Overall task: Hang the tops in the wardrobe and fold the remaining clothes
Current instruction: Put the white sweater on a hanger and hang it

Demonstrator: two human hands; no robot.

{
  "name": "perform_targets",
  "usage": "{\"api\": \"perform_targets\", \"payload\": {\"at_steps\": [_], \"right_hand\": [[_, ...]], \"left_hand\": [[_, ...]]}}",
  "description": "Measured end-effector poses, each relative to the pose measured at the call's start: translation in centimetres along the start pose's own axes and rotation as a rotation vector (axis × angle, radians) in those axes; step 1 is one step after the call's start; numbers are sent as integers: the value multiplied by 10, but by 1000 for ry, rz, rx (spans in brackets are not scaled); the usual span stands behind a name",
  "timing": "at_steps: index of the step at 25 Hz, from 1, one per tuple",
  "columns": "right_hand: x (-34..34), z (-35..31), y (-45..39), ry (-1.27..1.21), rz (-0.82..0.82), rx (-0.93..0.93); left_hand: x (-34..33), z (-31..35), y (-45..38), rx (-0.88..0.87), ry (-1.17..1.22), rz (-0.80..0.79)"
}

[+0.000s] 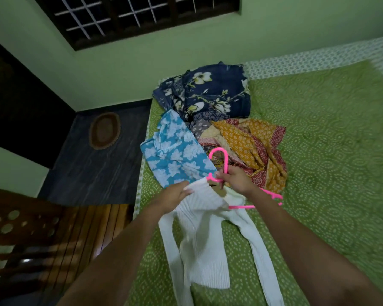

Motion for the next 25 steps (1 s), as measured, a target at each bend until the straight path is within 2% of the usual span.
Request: {"api": "perform_targets", "payload": {"at_steps": [2, 5, 6, 9, 10, 13, 14, 16, 17, 19, 21, 23, 25], "right_hand": [[1, -12, 15, 64, 151, 46], [2, -15, 49, 387, 565, 151], [0, -15, 61, 475, 579, 212], [-14, -19, 77, 697, 284, 280], [-18, -27, 78, 707, 276, 314], [-22, -65, 87, 535, 511, 556], [-24, -75, 94, 450, 508, 596], [-23, -85, 108, 413, 327, 499], [-21, -81, 112, 524, 212, 404], [-6, -62, 125, 909, 68, 200], [21, -43, 138, 1110, 137, 89], [52, -41, 152, 1079, 284, 64], [73, -61, 177, 1154, 361, 90]], "left_hand": [[-4, 19, 8, -18, 25, 55], [4, 43, 13, 1, -34, 208], [10, 49, 14, 14, -23, 249], [35, 69, 21, -47, 32, 330], [45, 76, 23, -89, 22, 360], [83, 94, 30, -157, -127, 479], [95, 98, 32, -181, -154, 504], [118, 107, 39, -269, -110, 535], [128, 111, 44, -301, -56, 561], [147, 111, 56, -312, 38, 635], [160, 98, 65, -316, 38, 678], [162, 71, 72, -371, -10, 660], [154, 42, 76, -417, -18, 604]]}}
Point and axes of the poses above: each hand's wrist, its own y-axis away from the middle knuckle, its own x-axis out of the back of the hand, z = x × y, the point moved 1 cm from there along -y, towards the middle knuckle, and after that the axes turned 11 degrees about z, right-handed, at the moved point
